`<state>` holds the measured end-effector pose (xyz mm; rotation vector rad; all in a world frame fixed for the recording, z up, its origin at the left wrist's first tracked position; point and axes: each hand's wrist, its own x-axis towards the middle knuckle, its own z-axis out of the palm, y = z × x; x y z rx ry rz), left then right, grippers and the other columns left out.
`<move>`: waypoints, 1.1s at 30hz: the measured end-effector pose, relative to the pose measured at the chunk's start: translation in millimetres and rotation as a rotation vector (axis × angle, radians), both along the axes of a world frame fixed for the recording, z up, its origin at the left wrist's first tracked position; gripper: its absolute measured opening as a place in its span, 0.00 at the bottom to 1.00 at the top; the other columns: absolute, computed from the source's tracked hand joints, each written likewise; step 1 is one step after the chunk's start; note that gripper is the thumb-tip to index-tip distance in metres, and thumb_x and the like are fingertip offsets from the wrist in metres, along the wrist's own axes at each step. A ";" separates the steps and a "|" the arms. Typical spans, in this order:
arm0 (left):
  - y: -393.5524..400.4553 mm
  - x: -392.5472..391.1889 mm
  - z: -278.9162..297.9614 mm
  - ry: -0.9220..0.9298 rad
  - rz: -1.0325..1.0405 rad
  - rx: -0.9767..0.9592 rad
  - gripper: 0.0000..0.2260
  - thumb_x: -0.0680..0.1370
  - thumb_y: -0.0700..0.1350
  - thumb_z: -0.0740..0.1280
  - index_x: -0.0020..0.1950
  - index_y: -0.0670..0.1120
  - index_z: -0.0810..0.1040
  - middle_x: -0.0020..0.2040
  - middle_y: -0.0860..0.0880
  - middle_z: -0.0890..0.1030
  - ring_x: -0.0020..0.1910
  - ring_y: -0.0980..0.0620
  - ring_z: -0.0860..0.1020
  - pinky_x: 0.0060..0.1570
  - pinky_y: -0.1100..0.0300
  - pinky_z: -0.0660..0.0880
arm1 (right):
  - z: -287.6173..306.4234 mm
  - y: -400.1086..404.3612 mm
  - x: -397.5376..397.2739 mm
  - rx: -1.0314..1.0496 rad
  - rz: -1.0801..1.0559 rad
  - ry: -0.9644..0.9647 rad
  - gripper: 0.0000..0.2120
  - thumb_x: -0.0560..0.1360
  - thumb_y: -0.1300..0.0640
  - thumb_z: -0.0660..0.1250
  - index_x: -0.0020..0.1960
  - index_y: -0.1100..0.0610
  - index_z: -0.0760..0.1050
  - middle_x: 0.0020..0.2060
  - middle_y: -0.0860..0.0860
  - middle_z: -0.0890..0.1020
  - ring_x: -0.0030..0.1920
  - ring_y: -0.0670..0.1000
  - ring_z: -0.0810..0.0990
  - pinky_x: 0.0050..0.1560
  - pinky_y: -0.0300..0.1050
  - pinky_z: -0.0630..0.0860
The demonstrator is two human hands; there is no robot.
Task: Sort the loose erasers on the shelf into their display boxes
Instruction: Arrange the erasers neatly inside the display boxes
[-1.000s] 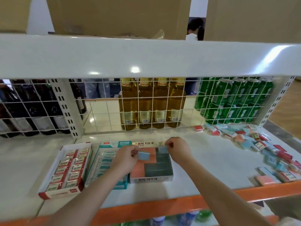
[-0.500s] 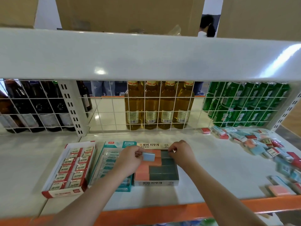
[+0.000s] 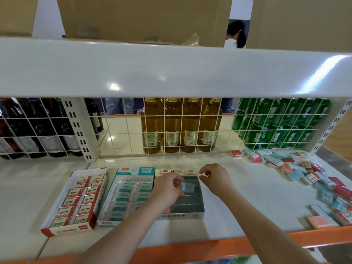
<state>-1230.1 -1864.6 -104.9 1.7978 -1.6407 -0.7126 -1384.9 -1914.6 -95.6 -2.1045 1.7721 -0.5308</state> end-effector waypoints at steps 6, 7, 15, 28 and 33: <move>-0.9 -16.0 -7.6 0.029 0.043 0.016 0.08 0.77 0.42 0.65 0.56 0.50 0.75 0.50 0.54 0.77 0.49 0.57 0.75 0.42 0.69 0.70 | 1.2 6.4 -11.7 0.013 0.033 -0.044 0.10 0.76 0.58 0.65 0.56 0.53 0.78 0.52 0.51 0.78 0.47 0.46 0.74 0.46 0.34 0.69; -1.1 -16.7 -8.1 0.027 0.055 0.011 0.08 0.77 0.42 0.65 0.55 0.50 0.75 0.50 0.54 0.77 0.49 0.57 0.75 0.42 0.69 0.70 | 0.9 7.7 -12.3 0.015 0.039 -0.047 0.10 0.75 0.58 0.65 0.56 0.53 0.78 0.52 0.50 0.78 0.46 0.46 0.73 0.45 0.34 0.68; 5.5 -17.3 -5.6 -0.262 0.021 -0.057 0.03 0.78 0.45 0.64 0.45 0.51 0.75 0.48 0.53 0.79 0.41 0.59 0.72 0.37 0.70 0.65 | 4.1 16.9 -7.8 0.041 0.144 -0.016 0.10 0.75 0.57 0.66 0.57 0.52 0.78 0.54 0.49 0.77 0.49 0.46 0.75 0.51 0.36 0.73; 4.9 -3.2 -5.4 -0.485 -0.191 -0.151 0.21 0.77 0.50 0.65 0.70 0.54 0.68 0.67 0.55 0.65 0.66 0.54 0.65 0.67 0.58 0.64 | 4.5 20.3 -15.5 0.060 0.127 0.010 0.11 0.76 0.57 0.65 0.57 0.53 0.78 0.55 0.50 0.77 0.53 0.49 0.76 0.51 0.35 0.71; -3.5 -7.5 -0.3 -0.498 -0.279 -0.072 0.21 0.77 0.50 0.65 0.70 0.53 0.68 0.68 0.55 0.66 0.65 0.54 0.66 0.65 0.58 0.66 | 2.9 21.4 -31.5 0.090 0.080 -0.016 0.10 0.77 0.58 0.64 0.57 0.53 0.78 0.55 0.50 0.77 0.52 0.48 0.76 0.53 0.36 0.72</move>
